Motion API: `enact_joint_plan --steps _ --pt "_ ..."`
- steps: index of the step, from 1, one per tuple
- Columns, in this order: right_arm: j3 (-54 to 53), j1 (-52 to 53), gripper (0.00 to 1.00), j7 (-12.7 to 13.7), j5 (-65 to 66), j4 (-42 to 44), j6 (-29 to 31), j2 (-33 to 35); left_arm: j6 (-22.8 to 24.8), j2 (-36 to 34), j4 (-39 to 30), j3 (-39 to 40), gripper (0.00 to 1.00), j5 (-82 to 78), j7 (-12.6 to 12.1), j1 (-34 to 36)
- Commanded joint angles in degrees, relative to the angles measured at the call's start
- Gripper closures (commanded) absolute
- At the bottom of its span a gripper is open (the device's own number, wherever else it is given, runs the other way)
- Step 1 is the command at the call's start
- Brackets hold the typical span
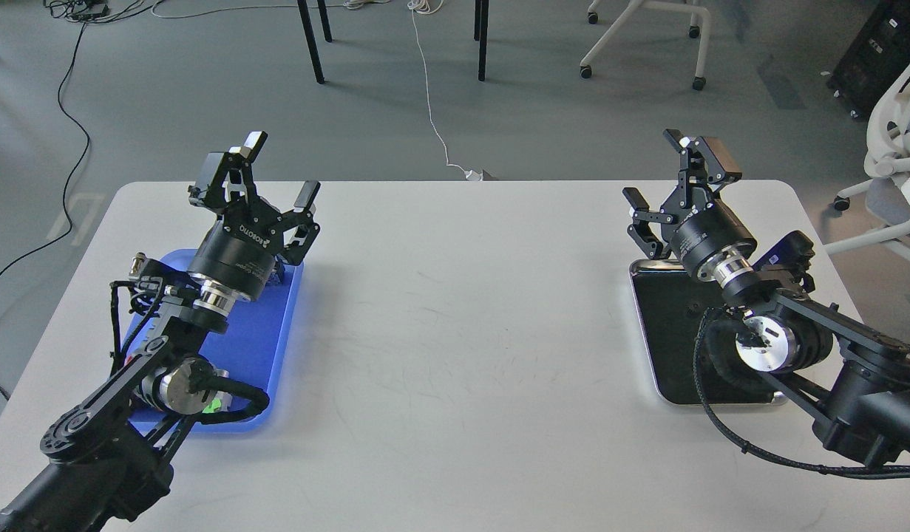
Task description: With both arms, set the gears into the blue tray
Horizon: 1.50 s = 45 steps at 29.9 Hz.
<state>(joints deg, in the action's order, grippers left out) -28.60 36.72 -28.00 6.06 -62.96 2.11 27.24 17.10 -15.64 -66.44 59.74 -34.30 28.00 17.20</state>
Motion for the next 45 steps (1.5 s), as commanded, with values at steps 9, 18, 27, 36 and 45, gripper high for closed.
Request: enact_joint_plan --steps 9,18,27,36,45 --pt "5.47 6.07 0.01 0.0 14.39 -0.67 5.17 8.33 3.02 -2.2 -0.09 -0.33 0.02 0.29 -0.31 0.55" --pt "27.06 24.5 0.01 0.0 43.37 -3.12 10.81 20.2 2.85 -2.12 -0.88 -0.42 0.02 -0.15 -0.23 0.29" --pt "54.59 44.3 0.03 0.0 81.0 -7.26 10.81 25.14 2.5 -2.21 -2.81 -0.59 0.02 -0.24 -0.31 -0.85" --pt "62.6 45.98 0.07 0.0 96.15 -7.26 10.81 23.39 2.58 -2.21 -3.87 -0.59 0.02 -0.33 -0.31 -1.29" --pt "66.48 43.35 0.13 0.0 95.63 -3.14 10.46 17.15 2.67 -2.12 -4.04 -0.59 0.02 -0.33 -0.31 -1.91"
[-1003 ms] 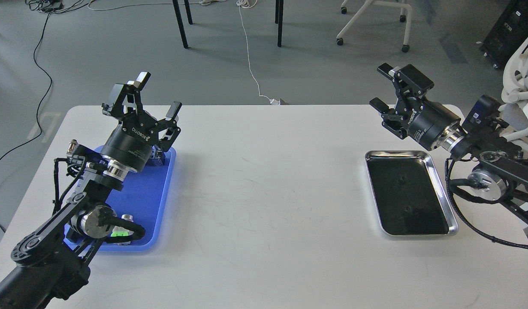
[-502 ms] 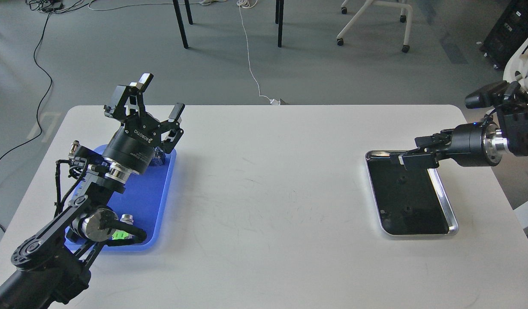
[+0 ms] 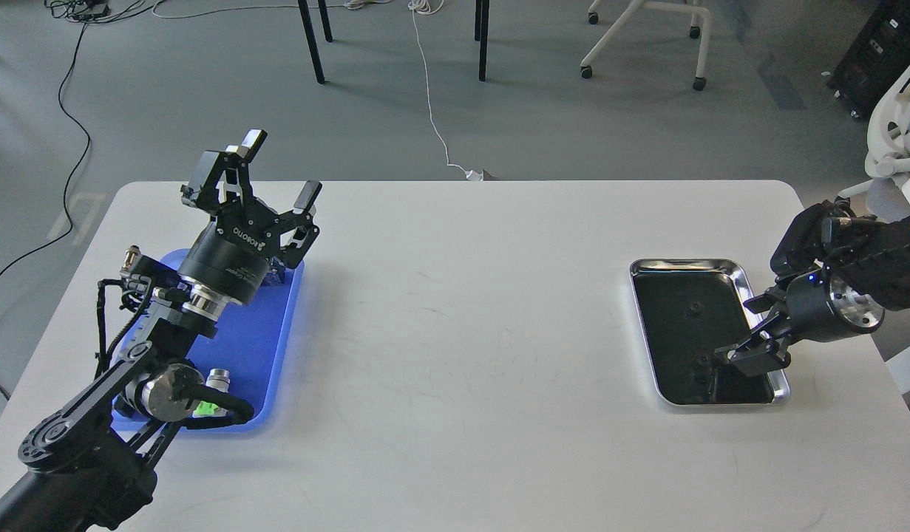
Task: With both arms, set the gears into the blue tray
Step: 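Lower the right gripper into the metal tray toward a small black part, then close the right gripper on the small black part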
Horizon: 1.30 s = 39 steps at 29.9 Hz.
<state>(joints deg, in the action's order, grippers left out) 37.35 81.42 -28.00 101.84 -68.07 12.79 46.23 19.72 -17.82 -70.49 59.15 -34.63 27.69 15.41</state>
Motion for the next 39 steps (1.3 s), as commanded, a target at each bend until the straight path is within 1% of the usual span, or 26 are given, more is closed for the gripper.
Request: enact_joint_plan --steps 1,8,17,26,28,32,34,37,39 --pt "0.53 -1.87 0.14 0.0 -0.23 2.68 -0.39 -2.45 0.05 0.07 0.0 0.0 0.02 0.0 0.0 -0.12" --pt "0.44 -3.64 0.32 0.0 -0.41 6.37 -0.66 -6.32 0.14 0.07 0.0 0.09 0.02 -0.09 0.0 -0.2" --pt "0.53 -5.66 0.34 0.0 -3.84 7.25 -0.66 -9.14 0.14 0.07 0.0 0.09 0.02 -0.09 0.0 -0.2" --pt "0.62 -6.98 0.36 0.0 -4.37 8.4 -0.66 -9.67 0.14 0.07 -0.09 0.18 0.02 -0.09 0.0 -0.2" --pt "0.62 -6.98 0.4 0.0 -4.37 8.4 -0.66 -9.67 0.14 0.07 0.0 0.18 0.02 -0.09 0.0 -0.2" --pt "0.62 -6.98 0.42 0.0 -4.37 8.57 -0.66 -9.93 0.14 0.07 0.0 0.18 0.02 -0.09 0.0 -0.2" --pt "0.62 -7.07 0.46 0.0 -4.37 8.92 -0.66 -9.93 0.14 0.07 0.0 0.18 0.02 -0.09 0.0 -0.2" --pt "0.62 -7.07 0.5 0.0 -4.37 9.19 -0.66 -10.02 0.14 0.07 -0.09 0.18 0.02 -0.09 0.0 -0.2" --pt "0.62 -7.15 0.56 0.0 -4.37 9.19 -0.66 -10.02 0.14 0.07 0.0 0.18 0.02 -0.09 0.0 -0.2"
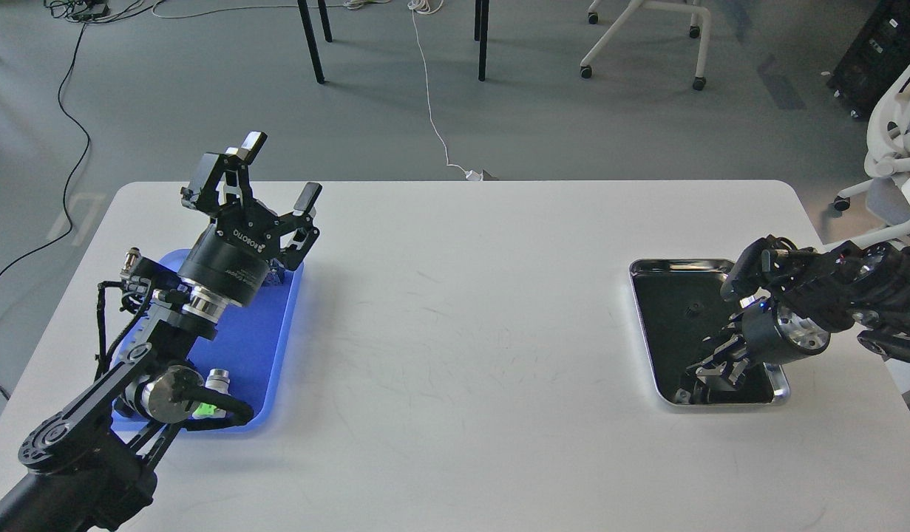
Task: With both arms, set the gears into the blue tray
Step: 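Close the right gripper on the small black part, then carry the black part to the table centre and release it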
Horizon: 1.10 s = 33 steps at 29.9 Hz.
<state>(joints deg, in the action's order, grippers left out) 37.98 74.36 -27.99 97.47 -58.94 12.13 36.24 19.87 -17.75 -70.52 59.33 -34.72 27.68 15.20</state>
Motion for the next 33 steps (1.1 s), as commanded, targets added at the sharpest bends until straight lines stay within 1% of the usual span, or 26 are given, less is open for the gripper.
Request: enact_joint_plan --steps 1,2,5,7,14,19,22,26,29,33 --pt "-0.01 -0.09 0.6 -0.01 0.01 0.05 0.0 -0.02 -0.01 0.0 0.03 0.0 0.02 0.0 0.0 0.0" --pt "-0.01 -0.09 0.64 -0.01 0.01 0.05 0.0 -0.02 -0.01 0.0 0.03 0.0 0.02 0.0 0.0 0.0" --pt "-0.01 -0.27 0.69 -0.01 0.01 0.05 0.0 -0.02 -0.1 0.09 0.03 0.0 0.02 0.0 0.0 0.0" --pt "0.08 -0.27 0.75 -0.01 0.01 0.05 0.0 -0.02 -0.01 0.09 0.03 0.0 0.02 0.0 0.0 0.0" --pt "-0.01 0.34 0.84 -0.01 0.01 -0.39 0.18 -0.02 -0.01 0.0 -0.06 0.08 0.02 0.0 0.0 0.09" --pt "-0.18 3.32 0.85 -0.01 -0.26 -1.0 0.18 0.24 -0.01 0.0 -0.06 0.17 0.02 0.0 0.0 0.09" --pt "-0.27 6.31 0.85 -0.01 -1.57 -2.93 0.18 0.5 -0.01 -0.09 -0.06 0.26 0.02 0.0 0.0 0.09" --pt "-0.36 12.55 0.85 -0.01 -7.62 -6.8 0.79 -0.2 -0.01 -0.09 -0.06 0.26 0.02 0.0 -0.09 0.18" --pt "-0.19 15.54 0.85 -0.01 -13.16 -7.16 0.97 -4.49 -0.01 -0.09 -0.06 0.26 0.02 0.0 -0.09 0.26" --pt "-0.1 15.99 0.85 -0.01 -17.56 -5.84 0.88 -11.26 -0.01 -0.35 -0.24 0.26 0.02 0.0 -0.09 0.26"
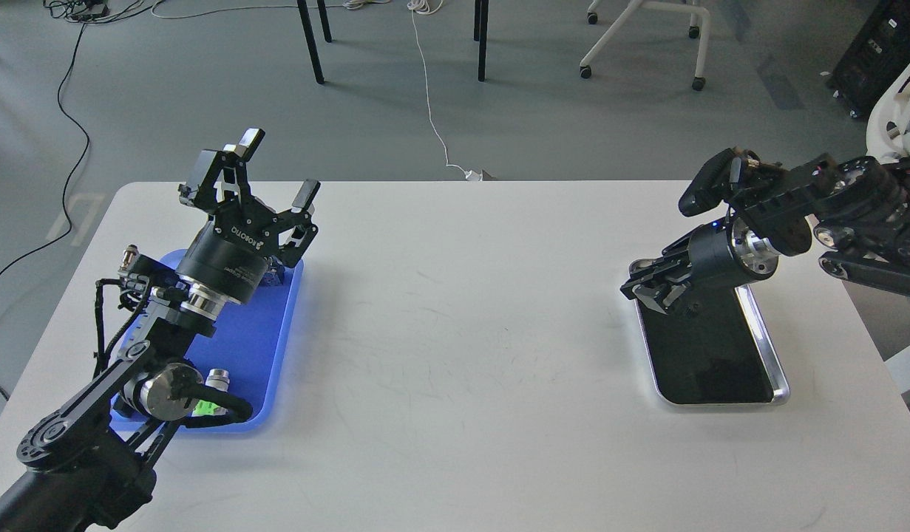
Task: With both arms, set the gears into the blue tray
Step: 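Carry the black part to the table centre and release it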
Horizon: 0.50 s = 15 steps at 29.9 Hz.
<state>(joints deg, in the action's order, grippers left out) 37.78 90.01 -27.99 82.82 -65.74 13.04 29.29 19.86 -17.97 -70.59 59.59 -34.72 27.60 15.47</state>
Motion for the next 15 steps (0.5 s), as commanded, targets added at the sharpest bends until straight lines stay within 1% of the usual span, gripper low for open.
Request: enact_joint_plan --steps 1,7,9,11,15 --pt "0.19 -0.01 0.84 -0.01 -3.97 1.75 -0.12 -6.24 -0.08 -0.13 -0.43 0.0 0.02 0.0 -0.01 0.0" --pt "0.98 -3.61 0.84 -0.01 -9.6 7.63 -1.52 -15.92 -0.26 -0.22 -1.13 0.0 0.02 0.0 -0.01 -0.09" --pt "1.16 -5.1 0.84 -0.01 -10.13 9.39 -3.45 -18.55 -0.34 -0.13 -1.13 0.08 0.02 -0.08 0.08 -0.09" --pt "2.12 -6.69 0.84 -0.01 -10.31 10.62 -5.21 -20.93 -0.34 -0.13 -1.13 0.0 0.02 0.0 -0.01 -0.09" --pt "4.58 -8.18 0.84 -0.01 -11.18 12.82 -6.53 -23.49 -0.34 -0.22 -1.13 0.08 0.02 0.0 -0.01 -0.09"
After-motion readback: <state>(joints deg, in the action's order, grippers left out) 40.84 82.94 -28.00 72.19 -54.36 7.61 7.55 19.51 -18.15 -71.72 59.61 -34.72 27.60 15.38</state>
